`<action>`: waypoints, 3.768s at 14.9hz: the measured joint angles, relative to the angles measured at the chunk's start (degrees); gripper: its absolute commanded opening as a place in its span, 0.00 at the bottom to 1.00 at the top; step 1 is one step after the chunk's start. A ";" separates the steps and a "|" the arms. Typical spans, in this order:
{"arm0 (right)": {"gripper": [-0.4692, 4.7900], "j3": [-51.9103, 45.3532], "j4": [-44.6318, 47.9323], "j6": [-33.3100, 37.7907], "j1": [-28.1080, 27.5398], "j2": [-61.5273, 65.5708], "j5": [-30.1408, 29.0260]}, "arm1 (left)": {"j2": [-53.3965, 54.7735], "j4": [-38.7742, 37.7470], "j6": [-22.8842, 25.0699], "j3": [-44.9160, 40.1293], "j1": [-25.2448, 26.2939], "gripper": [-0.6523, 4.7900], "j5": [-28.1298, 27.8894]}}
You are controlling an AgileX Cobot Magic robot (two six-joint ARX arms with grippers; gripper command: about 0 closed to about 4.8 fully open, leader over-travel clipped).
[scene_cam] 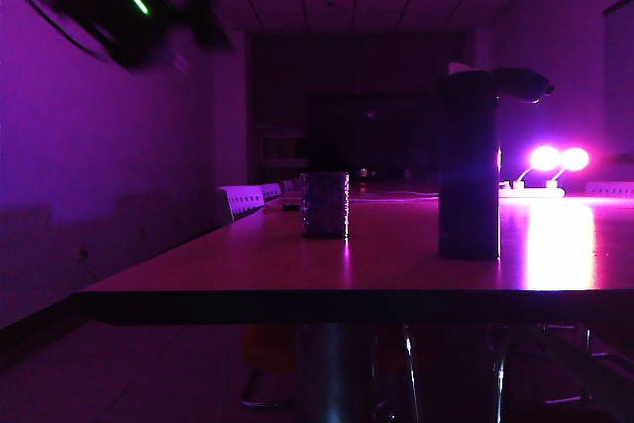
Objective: Pick up the black thermos cup, pour some water from it into the cup, and then put the thermos cup back on the table.
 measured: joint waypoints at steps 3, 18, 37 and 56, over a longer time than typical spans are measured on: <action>0.09 0.02 0.02 0.00 0.00 -0.02 -0.09 | 10.36 0.39 0.00 6.88 -1.99 1.00 -1.79; 0.09 0.02 -7.91 0.13 0.00 0.98 -6.60 | 40.15 4.87 2.27 35.32 -6.51 0.39 -8.52; 0.09 0.02 -11.17 -0.28 0.00 1.51 -8.48 | 43.06 -2.27 7.72 37.09 -7.69 0.66 3.17; 0.09 0.02 -11.17 -0.28 0.00 2.29 -10.54 | 45.00 1.27 6.01 37.33 -12.33 0.65 1.68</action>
